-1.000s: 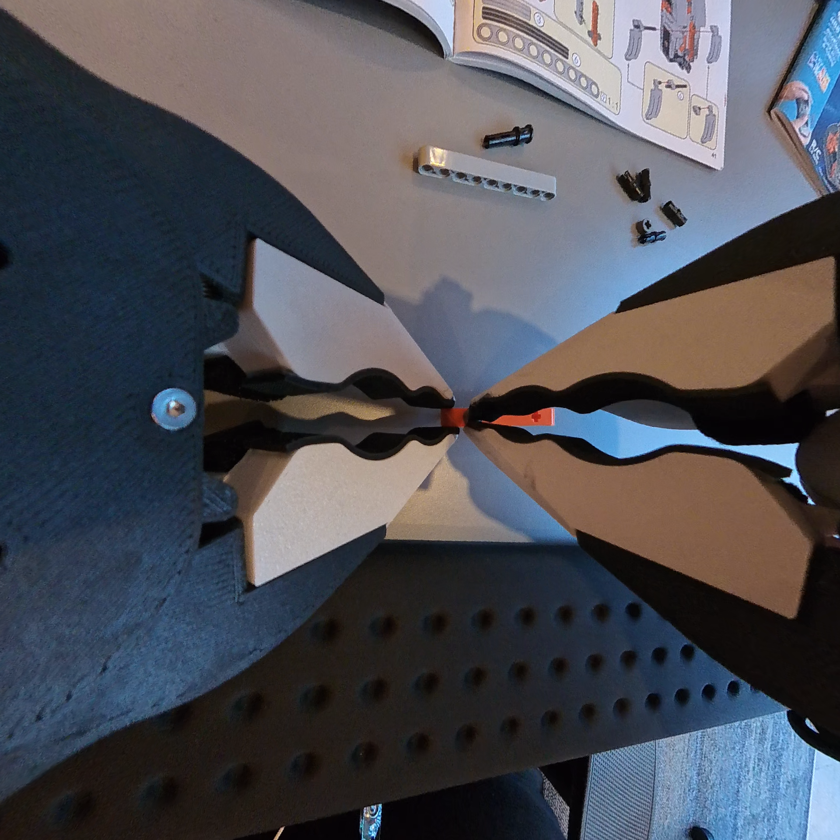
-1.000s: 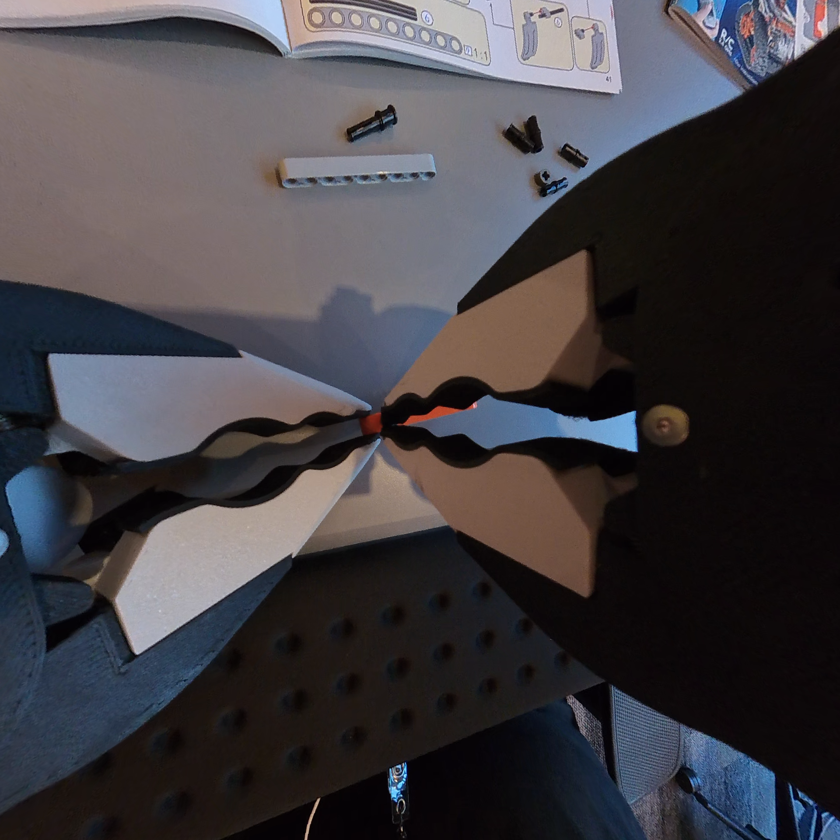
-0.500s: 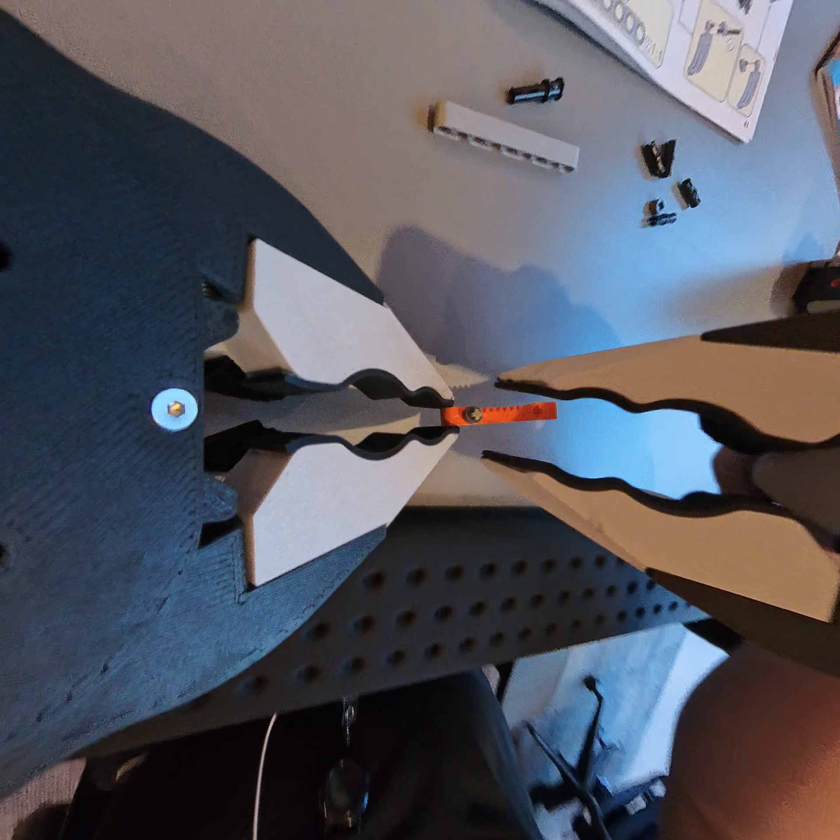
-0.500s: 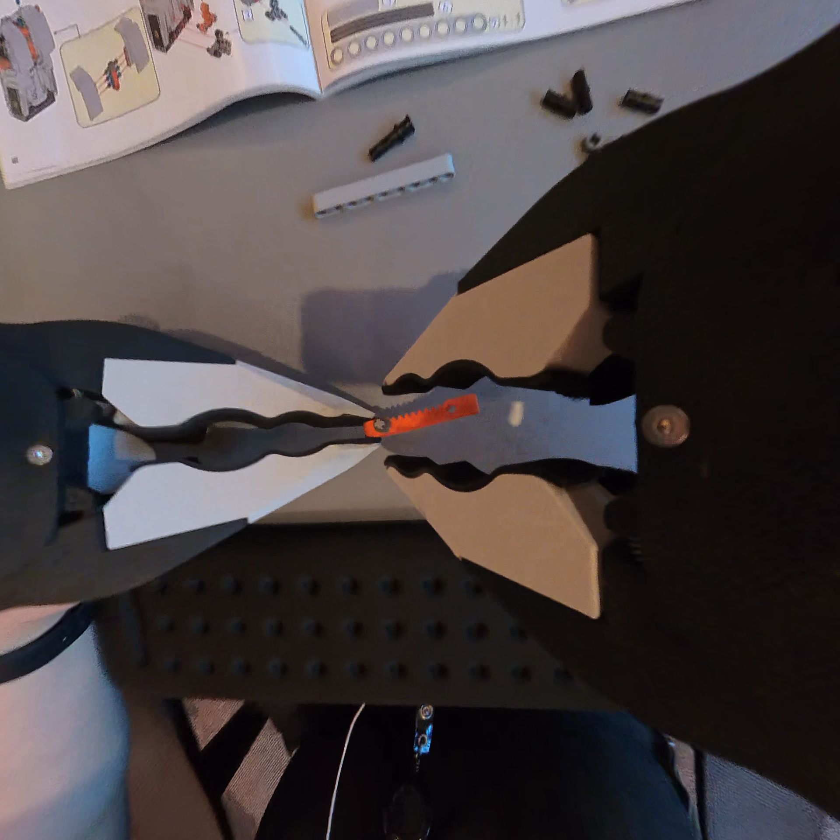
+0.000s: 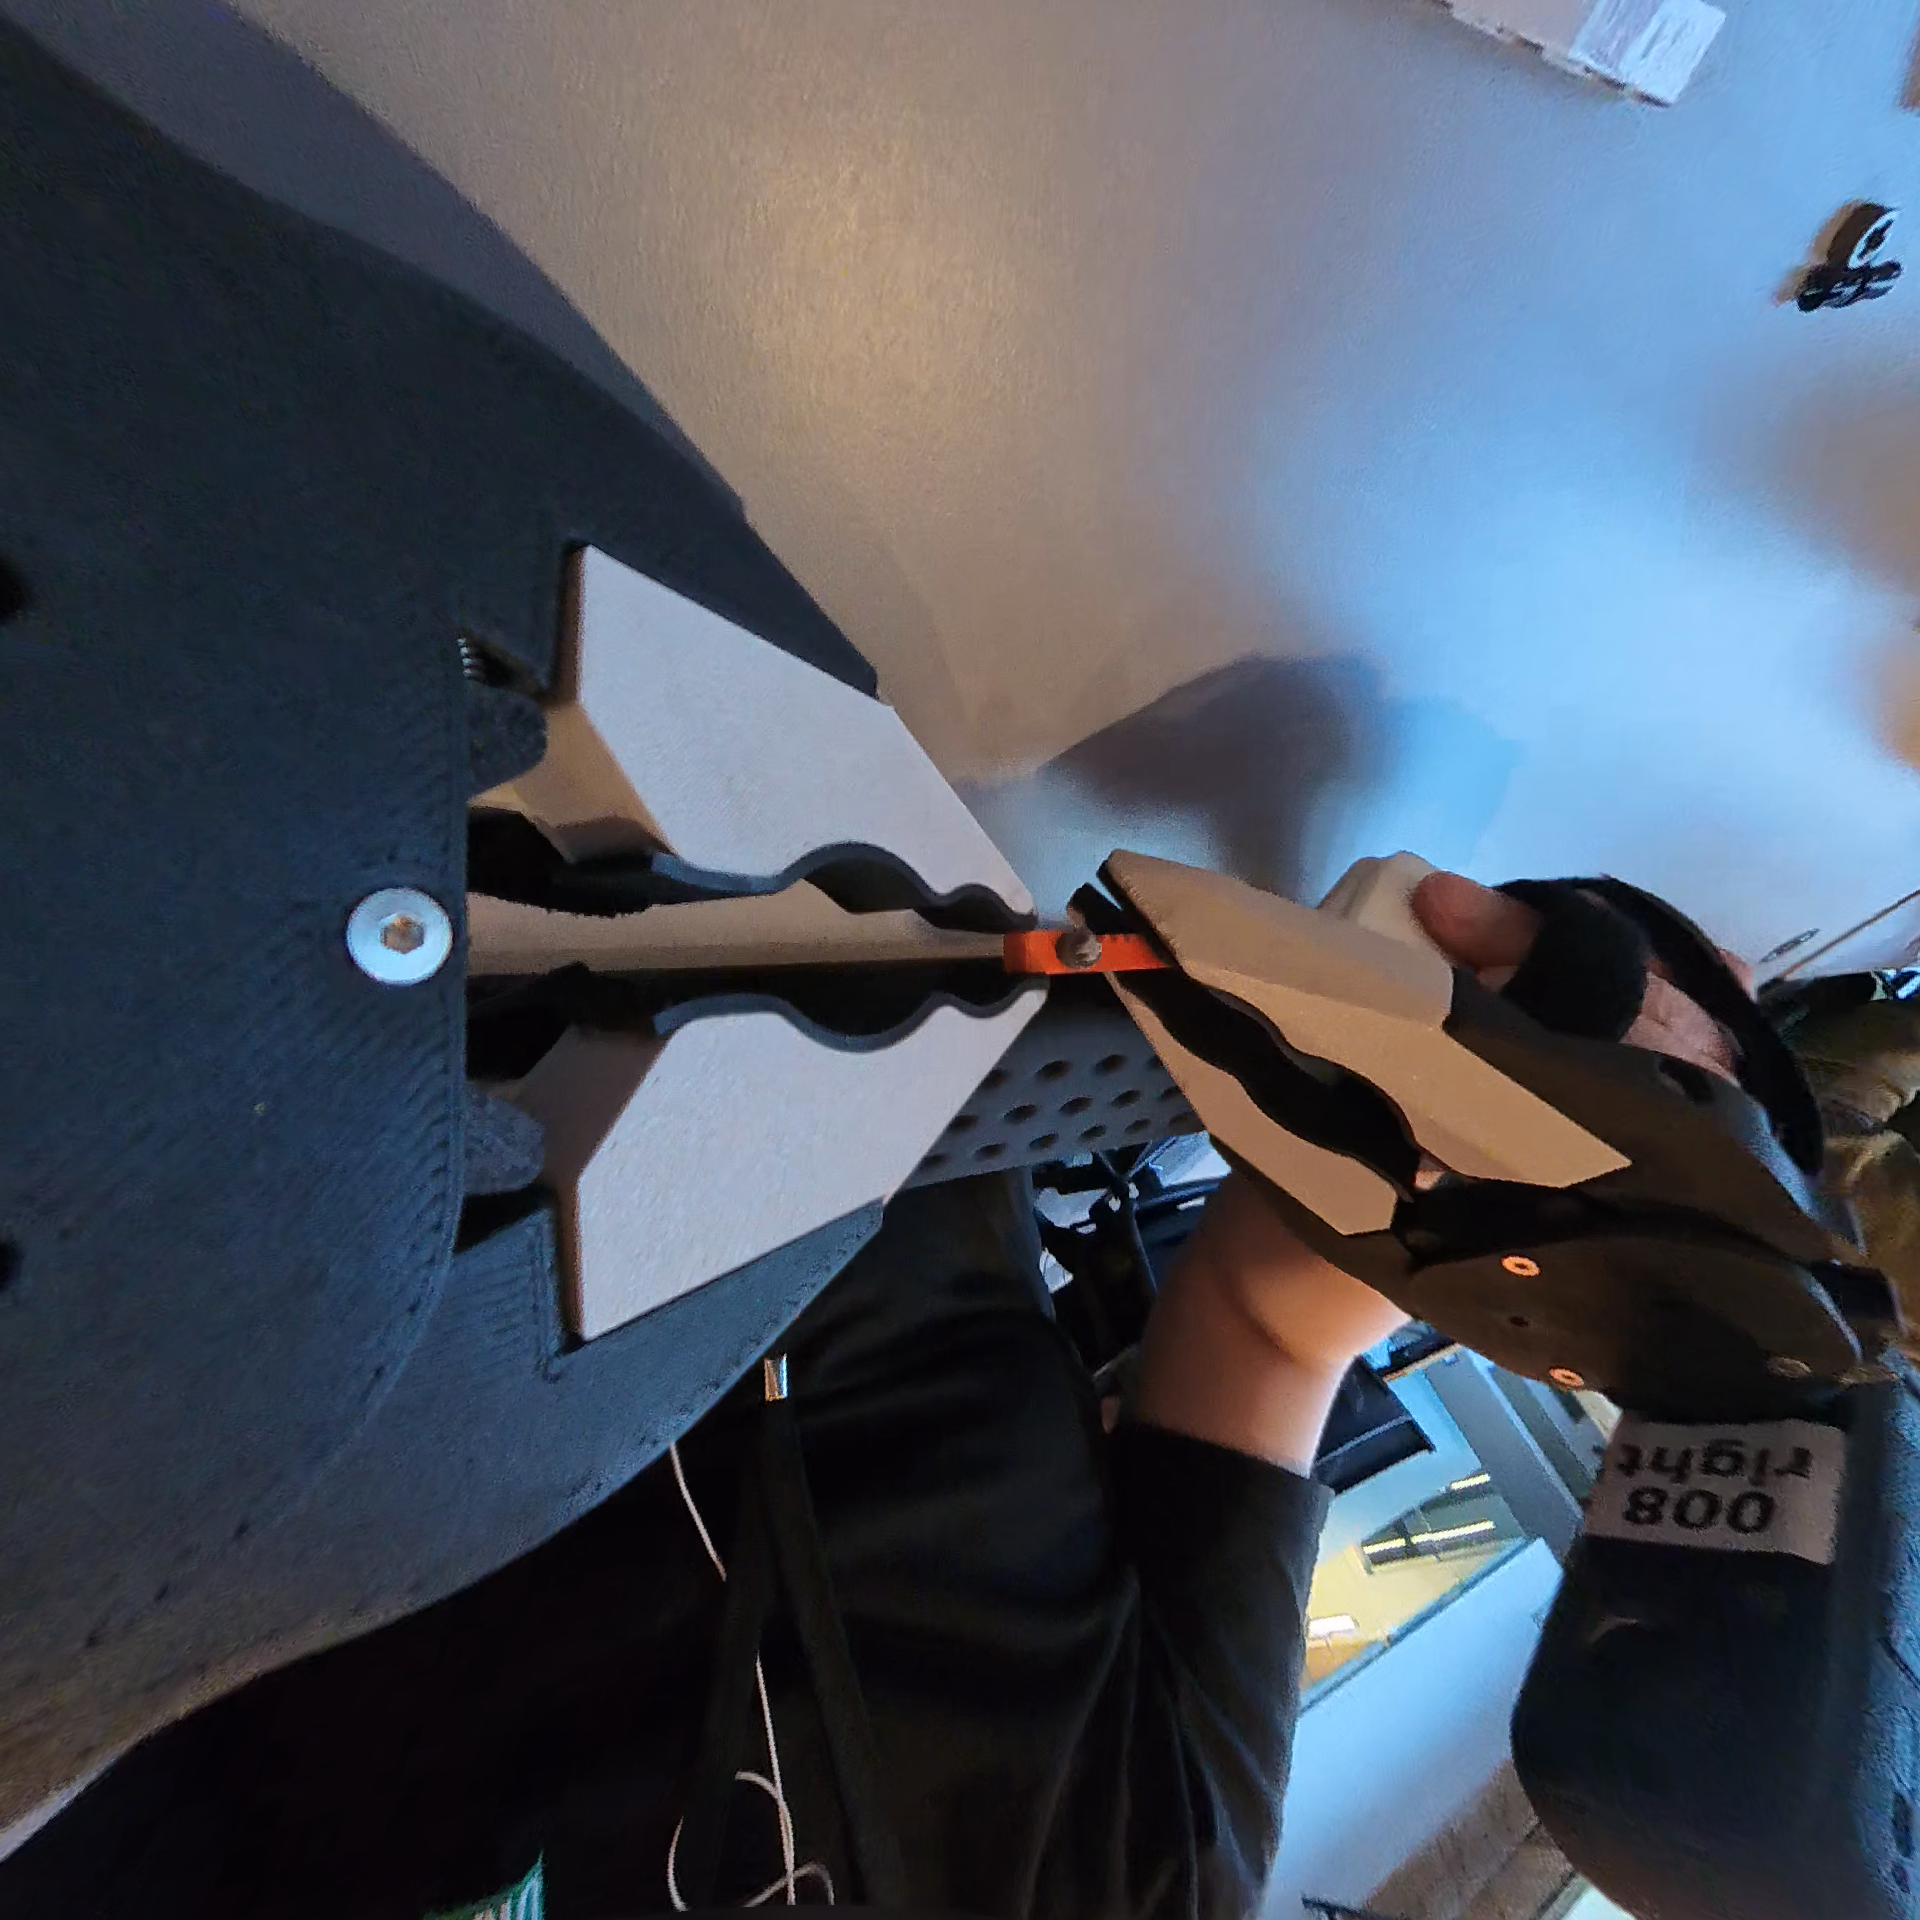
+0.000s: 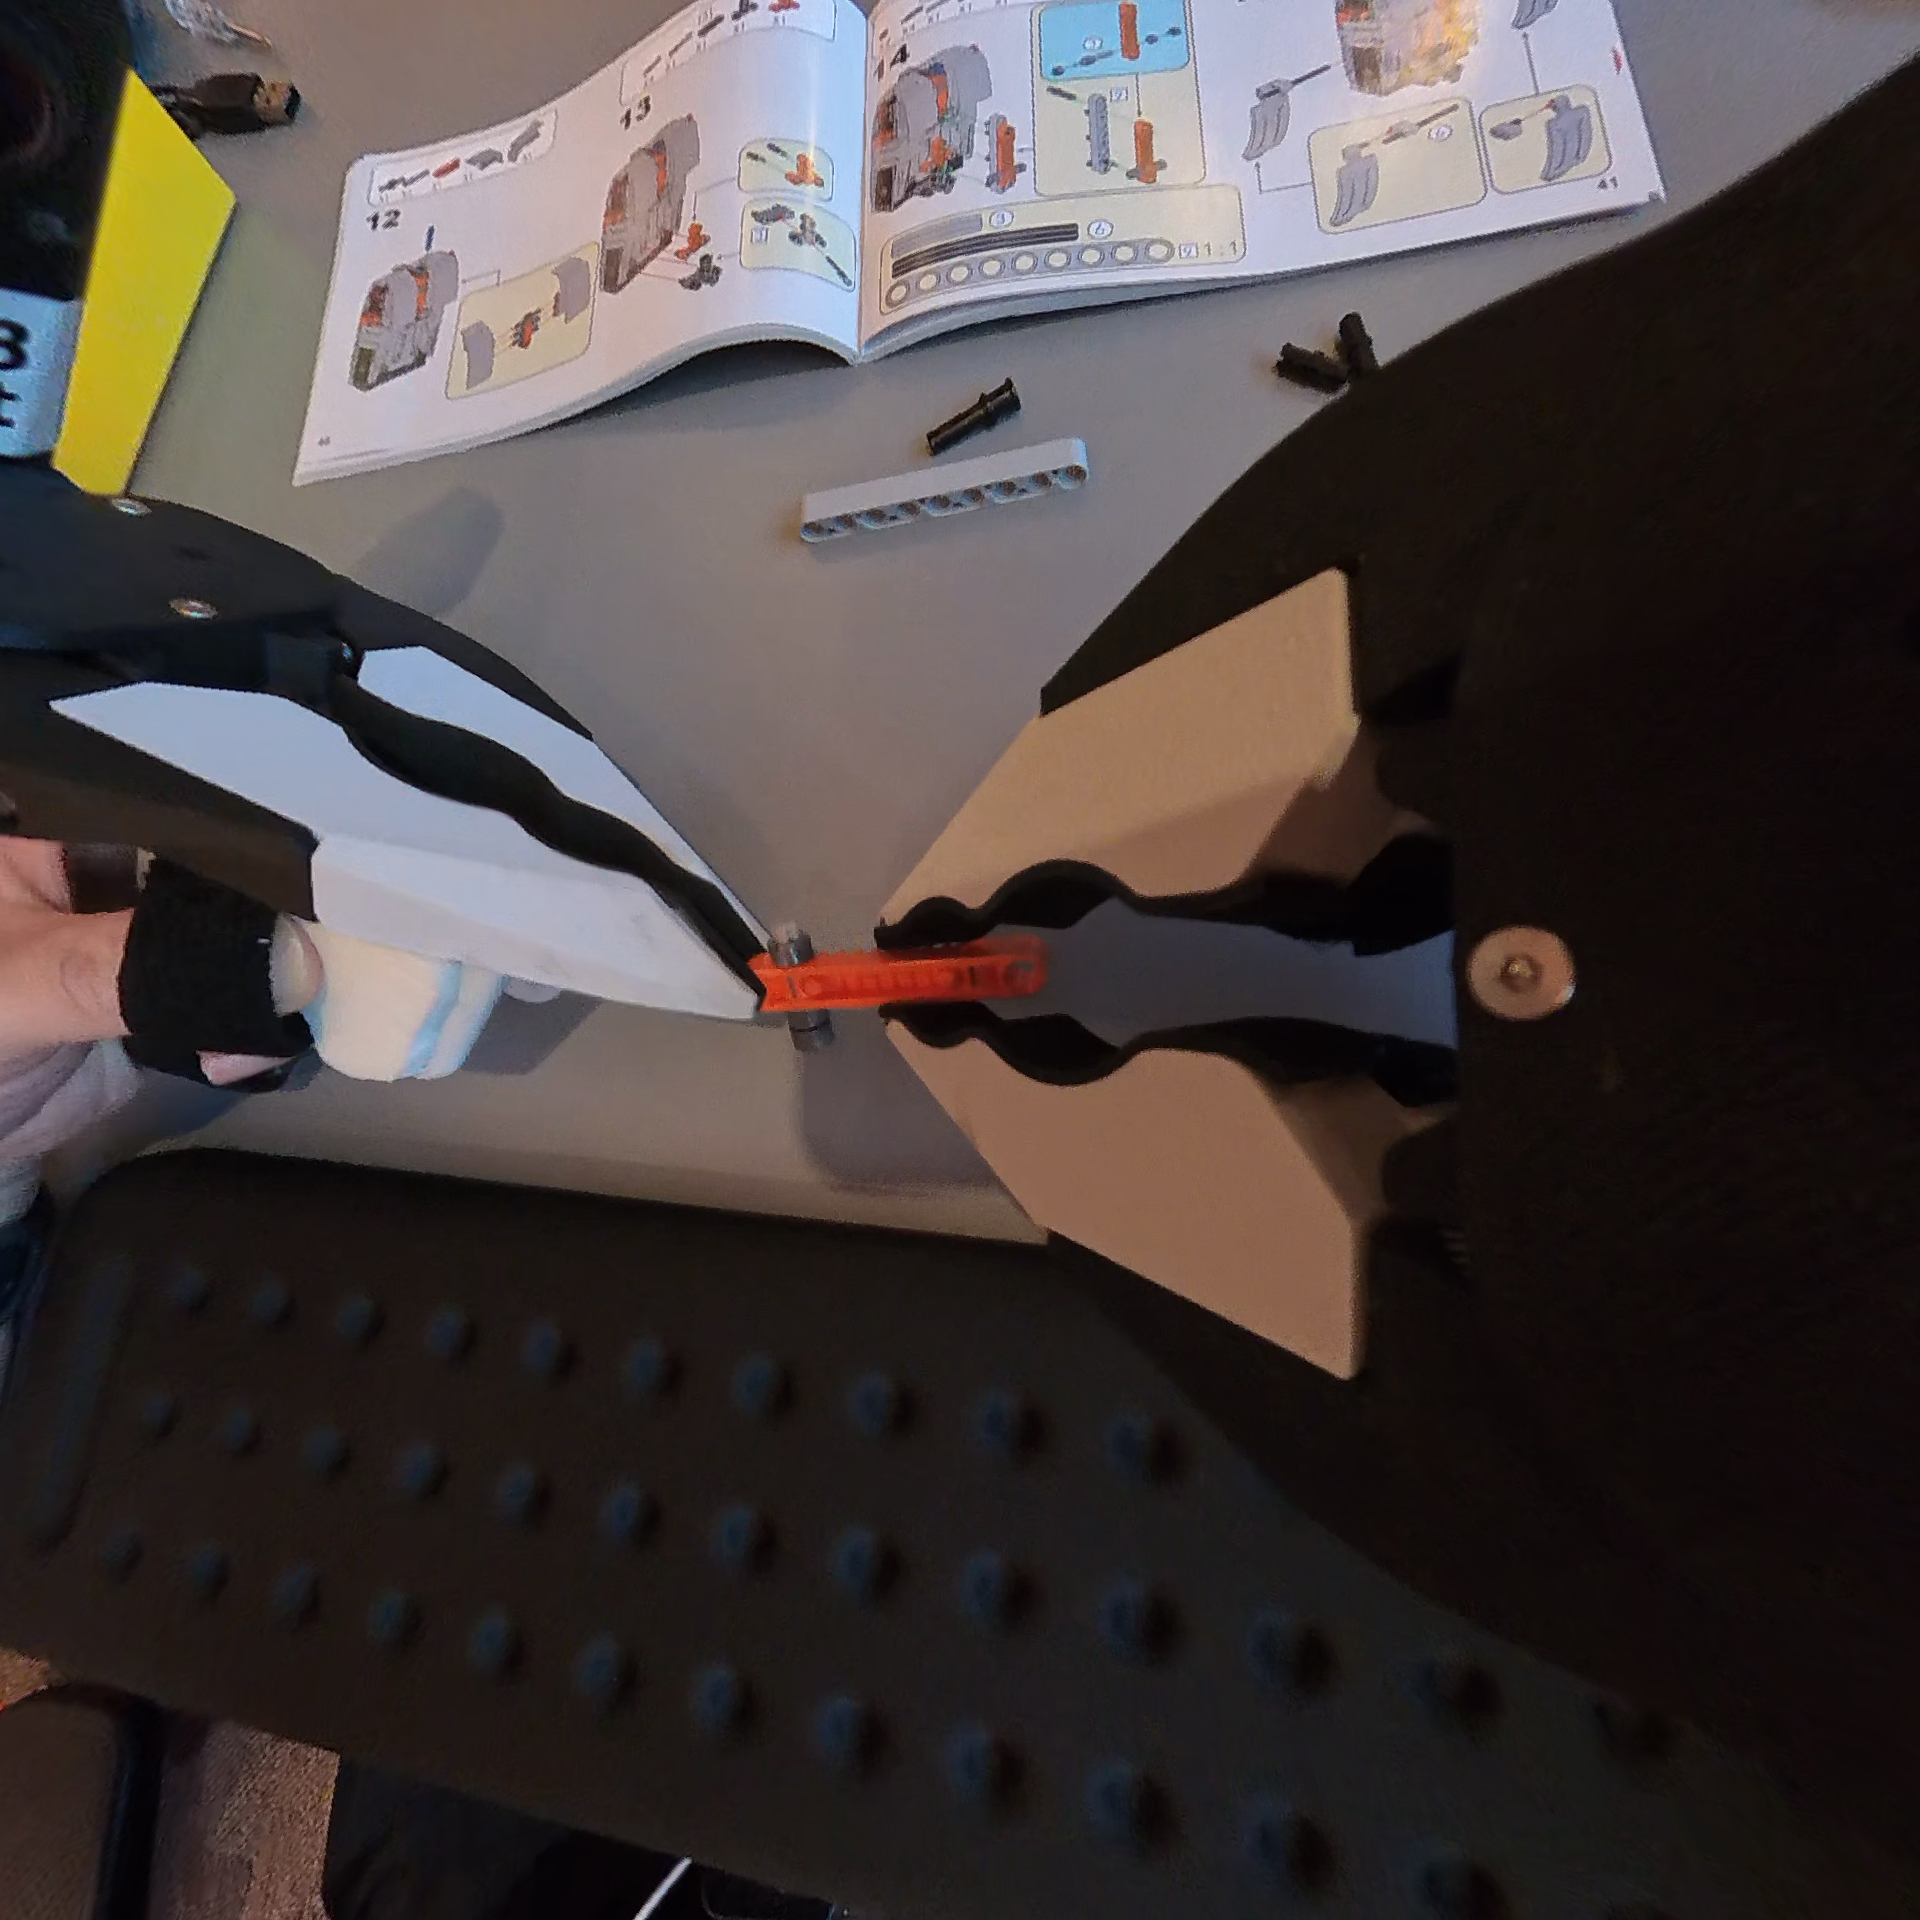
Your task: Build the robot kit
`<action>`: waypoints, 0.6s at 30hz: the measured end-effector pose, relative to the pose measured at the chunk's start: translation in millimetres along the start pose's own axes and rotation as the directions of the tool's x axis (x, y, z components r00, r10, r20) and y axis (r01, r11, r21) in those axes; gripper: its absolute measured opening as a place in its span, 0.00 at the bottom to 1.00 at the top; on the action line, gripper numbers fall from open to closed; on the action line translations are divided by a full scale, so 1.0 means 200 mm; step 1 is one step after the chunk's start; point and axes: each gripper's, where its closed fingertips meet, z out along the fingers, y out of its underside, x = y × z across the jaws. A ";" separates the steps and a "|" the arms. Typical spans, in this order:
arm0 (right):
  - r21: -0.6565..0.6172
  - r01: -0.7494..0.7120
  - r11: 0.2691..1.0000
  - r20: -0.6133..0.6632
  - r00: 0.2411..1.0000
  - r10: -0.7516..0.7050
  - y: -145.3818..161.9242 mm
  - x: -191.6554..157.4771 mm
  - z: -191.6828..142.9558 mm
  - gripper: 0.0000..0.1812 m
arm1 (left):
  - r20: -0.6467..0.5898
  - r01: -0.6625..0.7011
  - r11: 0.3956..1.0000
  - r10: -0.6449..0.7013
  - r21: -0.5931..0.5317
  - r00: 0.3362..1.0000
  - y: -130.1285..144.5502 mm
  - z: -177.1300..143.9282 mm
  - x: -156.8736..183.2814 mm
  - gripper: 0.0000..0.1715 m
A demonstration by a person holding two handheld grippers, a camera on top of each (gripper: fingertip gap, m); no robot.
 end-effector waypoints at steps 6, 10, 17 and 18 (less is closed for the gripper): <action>0.092 -0.123 0.988 0.039 0.992 0.120 -0.03 -0.02 -0.02 0.04 | -0.019 -0.014 1.000 0.015 0.020 1.000 -0.01 -0.01 0.02 0.02; 0.115 -0.069 0.991 -0.036 0.997 0.074 -0.05 0.00 -0.03 0.07 | -0.030 0.026 0.999 -0.025 0.030 0.999 -0.01 -0.02 0.01 0.02; 0.125 0.103 0.987 -0.212 0.975 -0.074 -0.11 -0.01 -0.04 0.17 | -0.030 0.025 0.999 -0.024 0.029 0.999 0.00 -0.02 0.02 0.02; 0.121 0.133 0.984 -0.223 0.969 -0.104 -0.12 -0.02 -0.03 0.17 | -0.033 0.026 0.999 -0.025 0.030 0.999 0.00 -0.02 0.02 0.02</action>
